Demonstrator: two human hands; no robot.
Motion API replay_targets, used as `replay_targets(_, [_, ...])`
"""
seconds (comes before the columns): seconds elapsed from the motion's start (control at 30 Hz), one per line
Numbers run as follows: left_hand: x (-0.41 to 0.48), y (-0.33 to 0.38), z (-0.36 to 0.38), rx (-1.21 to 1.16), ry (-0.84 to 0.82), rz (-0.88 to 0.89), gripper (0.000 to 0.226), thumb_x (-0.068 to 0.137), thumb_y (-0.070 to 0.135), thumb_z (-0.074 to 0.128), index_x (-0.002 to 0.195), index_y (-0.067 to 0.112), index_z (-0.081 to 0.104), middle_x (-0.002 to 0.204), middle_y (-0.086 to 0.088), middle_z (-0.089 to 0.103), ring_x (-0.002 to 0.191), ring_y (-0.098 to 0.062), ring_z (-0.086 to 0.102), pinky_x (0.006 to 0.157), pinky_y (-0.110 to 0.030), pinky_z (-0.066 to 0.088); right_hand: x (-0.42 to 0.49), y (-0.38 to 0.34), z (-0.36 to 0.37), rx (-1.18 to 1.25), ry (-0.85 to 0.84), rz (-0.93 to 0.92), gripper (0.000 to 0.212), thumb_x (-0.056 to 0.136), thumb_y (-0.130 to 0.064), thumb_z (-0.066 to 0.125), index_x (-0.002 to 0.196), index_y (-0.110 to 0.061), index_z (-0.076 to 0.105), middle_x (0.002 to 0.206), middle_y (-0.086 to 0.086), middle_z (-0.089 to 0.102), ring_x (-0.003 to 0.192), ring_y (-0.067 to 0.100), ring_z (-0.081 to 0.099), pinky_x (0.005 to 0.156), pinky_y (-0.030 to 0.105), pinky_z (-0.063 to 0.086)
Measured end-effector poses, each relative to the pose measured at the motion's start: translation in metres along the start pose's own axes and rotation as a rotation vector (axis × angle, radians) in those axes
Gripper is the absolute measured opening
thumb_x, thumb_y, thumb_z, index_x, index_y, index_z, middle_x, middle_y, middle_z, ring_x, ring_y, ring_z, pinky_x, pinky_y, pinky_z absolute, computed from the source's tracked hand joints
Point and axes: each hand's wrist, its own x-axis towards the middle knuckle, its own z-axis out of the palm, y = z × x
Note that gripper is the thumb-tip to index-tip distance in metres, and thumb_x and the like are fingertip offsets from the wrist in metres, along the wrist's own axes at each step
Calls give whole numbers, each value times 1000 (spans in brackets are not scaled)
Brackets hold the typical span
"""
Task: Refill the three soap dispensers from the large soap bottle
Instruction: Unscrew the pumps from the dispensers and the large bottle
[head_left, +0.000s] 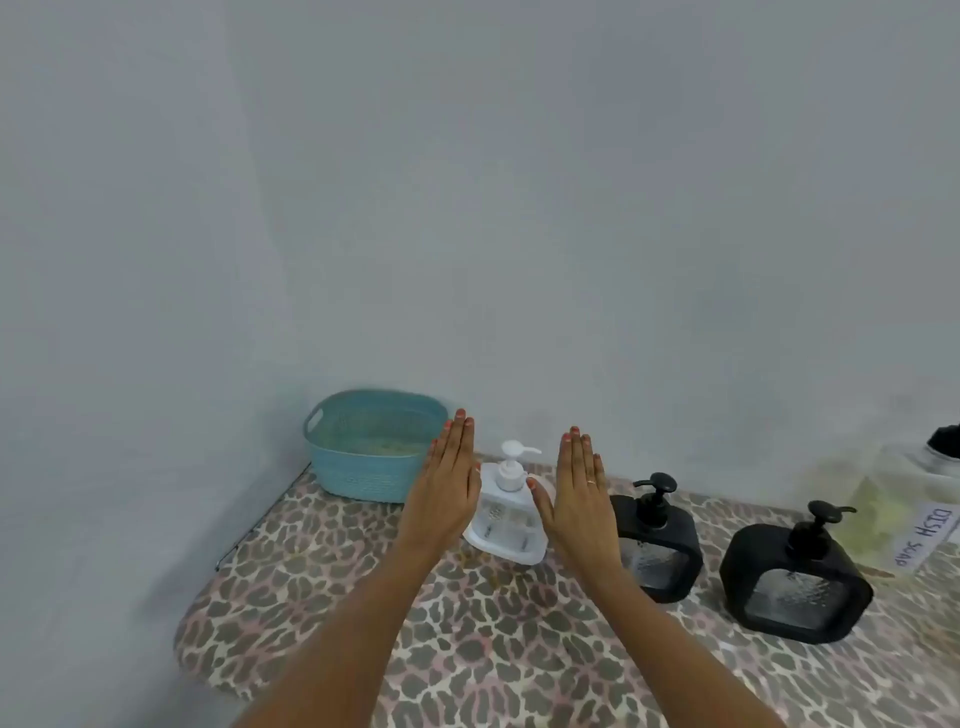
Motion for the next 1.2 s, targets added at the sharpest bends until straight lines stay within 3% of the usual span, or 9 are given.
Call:
replay_targets(0.07, [0,-8,11,-121,-108,-8,68,87,48,3,144,11,-5,148,7,-14,139,-6,-9,113,-19,-4,2,-1,6,52,64,-19,94,88,-62,-10,138,6,30,145,19,35,134,29,37,110,34,19])
replay_targets(0.17, [3,-17,19,-323,-289,-26,61,98,39,31,146,16,1,154,7,-4,137,1,-5,111,-16,-1,2,-5,17,224,-39,-9,103,73,-75,-14,147,-6,8,156,6,9,145,17,7,113,22,-4])
replay_targets(0.23, [5,-18,17,-458,-324,-71,61,94,37,42,145,17,16,154,4,17,139,-4,14,110,-18,12,8,-10,17,405,-44,18,78,88,-66,20,143,-10,27,151,4,29,140,18,24,115,27,18])
replay_targets(0.3, [10,-22,17,-584,-328,-105,58,89,34,53,140,17,32,146,1,37,133,-12,36,107,-22,28,11,-15,18,575,-33,58,50,91,-49,44,128,-16,49,130,3,55,120,20,50,97,29,40])
replay_targets(0.37, [13,-25,16,-674,-327,-139,57,84,29,62,136,16,41,139,-2,46,125,-16,46,103,-27,39,13,-18,19,665,-29,131,40,87,-41,56,119,-17,57,113,1,64,101,16,59,82,24,43])
replay_targets(0.47, [17,-30,19,-697,-360,-157,58,79,25,69,132,16,45,136,-3,49,120,-15,50,99,-27,42,15,-22,17,759,-1,204,37,80,-36,68,111,-17,61,104,-3,62,93,10,55,76,19,37])
replay_targets(0.77, [25,-34,16,-797,-474,-215,62,81,21,67,136,20,39,140,1,44,127,-15,43,99,-23,36,23,-28,13,508,77,214,43,73,-38,74,106,-13,65,99,-1,53,93,11,41,81,21,25])
replay_targets(0.97, [26,-37,18,-806,-500,-204,60,81,24,67,135,22,39,139,1,45,127,-15,43,102,-28,37,24,-31,10,677,14,185,33,75,-20,74,102,-3,65,101,12,62,88,20,56,75,24,41])
replay_targets(1.2, [25,-37,20,-800,-490,-186,60,82,22,67,135,22,39,141,-1,43,128,-17,43,107,-35,37,32,-23,-4,589,-172,83,33,79,-15,69,110,-4,63,110,9,62,87,12,48,64,-2,32])
